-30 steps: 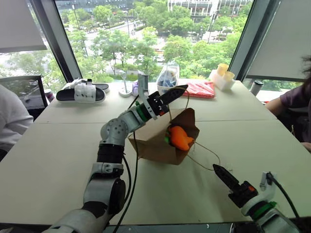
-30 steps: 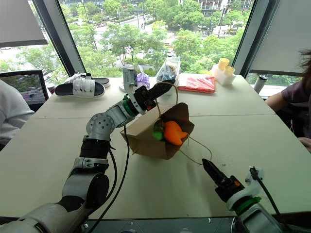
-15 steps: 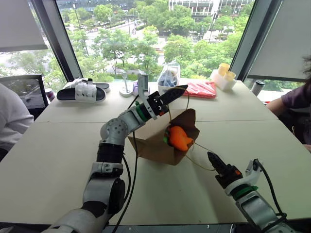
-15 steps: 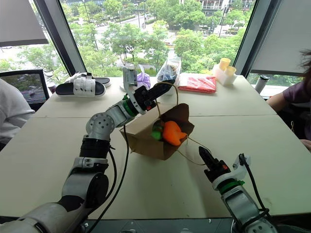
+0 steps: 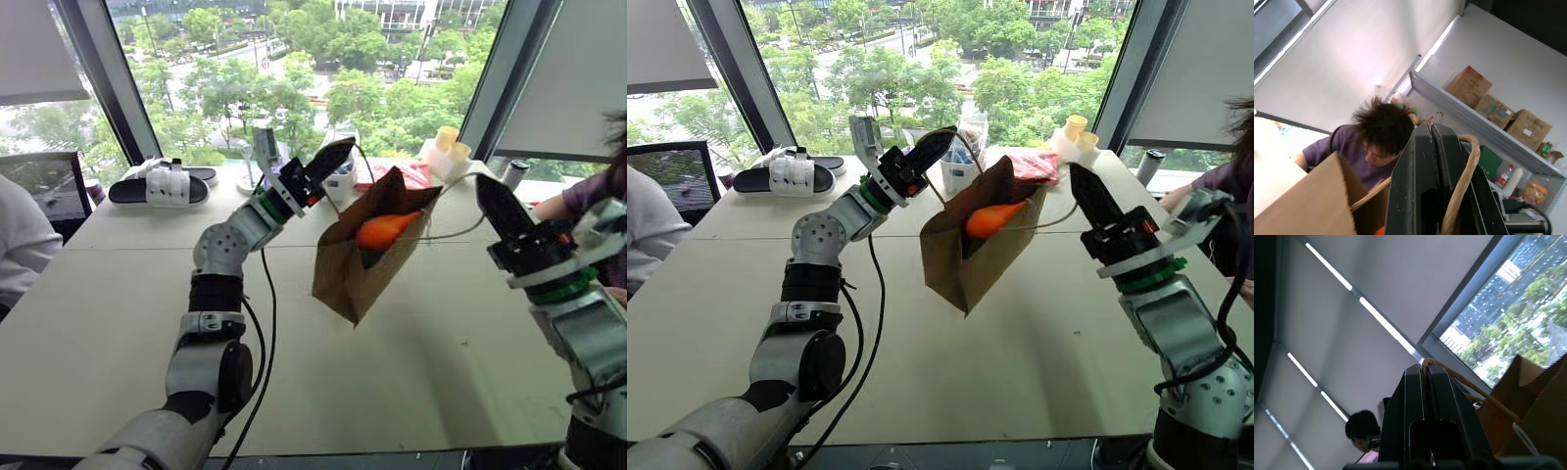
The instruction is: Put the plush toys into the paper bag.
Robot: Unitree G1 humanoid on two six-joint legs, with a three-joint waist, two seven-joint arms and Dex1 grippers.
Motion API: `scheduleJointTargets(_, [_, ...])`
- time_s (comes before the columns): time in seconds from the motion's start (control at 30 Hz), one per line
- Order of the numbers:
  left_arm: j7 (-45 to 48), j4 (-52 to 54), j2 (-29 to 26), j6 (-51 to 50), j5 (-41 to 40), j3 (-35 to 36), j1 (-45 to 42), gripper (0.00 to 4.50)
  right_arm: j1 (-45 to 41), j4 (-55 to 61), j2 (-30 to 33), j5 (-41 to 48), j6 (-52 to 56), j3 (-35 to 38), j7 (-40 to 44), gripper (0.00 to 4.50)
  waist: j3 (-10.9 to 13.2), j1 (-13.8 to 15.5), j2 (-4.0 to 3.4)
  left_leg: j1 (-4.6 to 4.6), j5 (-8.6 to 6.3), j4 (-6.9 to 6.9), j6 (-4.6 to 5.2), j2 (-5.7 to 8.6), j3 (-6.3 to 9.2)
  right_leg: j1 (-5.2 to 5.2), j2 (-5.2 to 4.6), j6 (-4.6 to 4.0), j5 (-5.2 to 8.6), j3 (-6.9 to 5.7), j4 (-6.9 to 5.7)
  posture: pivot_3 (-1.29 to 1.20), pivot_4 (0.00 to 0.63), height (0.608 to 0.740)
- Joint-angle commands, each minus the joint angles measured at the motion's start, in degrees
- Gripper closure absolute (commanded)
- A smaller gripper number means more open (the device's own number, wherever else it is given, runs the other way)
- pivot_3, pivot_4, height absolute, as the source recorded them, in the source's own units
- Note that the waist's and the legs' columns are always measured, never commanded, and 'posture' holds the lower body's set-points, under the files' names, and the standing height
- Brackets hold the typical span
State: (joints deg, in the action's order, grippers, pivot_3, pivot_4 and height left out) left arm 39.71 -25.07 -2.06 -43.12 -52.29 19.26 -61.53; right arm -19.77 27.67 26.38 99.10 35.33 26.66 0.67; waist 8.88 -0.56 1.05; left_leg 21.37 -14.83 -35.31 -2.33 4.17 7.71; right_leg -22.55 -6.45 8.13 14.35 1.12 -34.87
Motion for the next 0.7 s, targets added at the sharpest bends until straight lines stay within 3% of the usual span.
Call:
scheduleJointTargets(0.03, [-0.43,-2.30,-1.67,3.91,7.31,-4.41,3.86,4.50,-1.24,-1.14,0.40,-0.99,0.58,-4.16,-0.89,4.46,-0.01,-0.05,-0.01,-0.01,0.00,0.00,0.00,0.01,-0.02,0.01,0.00,0.00,0.00,0.01,-0.01,0.00,0.150,0.740])
scheduleJointTargets(0.1, [-0.39,-3.38,-2.07,5.50,9.81,-5.85,5.52,4.50,-1.22,-1.70,0.36,-2.36,1.07,-6.20,-0.99,4.46,-0.01,-0.06,-0.02,-0.03,0.00,-0.01,0.00,0.02,-0.05,0.01,-0.01,0.00,0.00,0.03,-0.01,0.00,0.150,0.740])
scheduleJointTargets(0.3, [-1.54,-2.74,-1.01,4.76,7.15,-2.84,5.80,4.50,0.65,-2.05,-0.86,-4.91,0.47,-8.52,-1.36,4.46,0.02,0.06,0.04,0.14,0.01,-0.03,-0.01,0.02,0.00,-0.17,-0.01,0.00,-0.01,0.03,-0.07,0.00,0.150,0.740])
scheduleJointTargets(0.43, [-1.67,-2.85,-0.51,4.77,6.14,-1.74,5.14,4.50,0.91,-2.60,-1.37,-7.17,-0.78,-8.47,-2.25,3.17,0.02,-0.03,0.03,0.08,0.01,-0.01,0.00,0.03,-0.02,-0.13,-0.04,0.00,-0.01,0.04,-0.05,0.00,0.150,0.740])
scheduleJointTargets(0.53, [-0.76,-2.57,-0.12,4.57,4.98,-0.95,4.27,3.23,1.22,-2.42,-1.40,-8.01,-1.26,-8.09,-1.67,1.60,0.02,-0.09,0.03,0.08,0.01,-0.02,0.00,0.02,-0.04,-0.13,-0.04,0.00,-0.01,0.04,-0.05,0.00,0.150,0.740])
scheduleJointTargets(0.63, [-0.80,-2.77,0.07,4.53,4.72,-0.77,3.56,1.67,2.27,-2.12,-0.12,-11.35,-1.13,-8.28,-0.81,0.02,0.02,-0.08,0.03,0.07,0.01,-0.02,0.00,0.02,-0.05,-0.13,-0.03,0.00,-0.01,0.03,-0.05,0.00,0.150,0.740])
scheduleJointTargets(0.7, [-0.79,-2.77,-0.05,4.56,4.98,-1.08,3.49,0.67,3.93,-1.41,0.56,-12.60,-0.71,-8.30,0.61,0.00,0.02,-0.05,0.03,0.07,0.01,-0.02,0.00,0.03,-0.06,-0.12,-0.03,0.00,-0.01,0.03,-0.05,0.00,0.150,0.740])
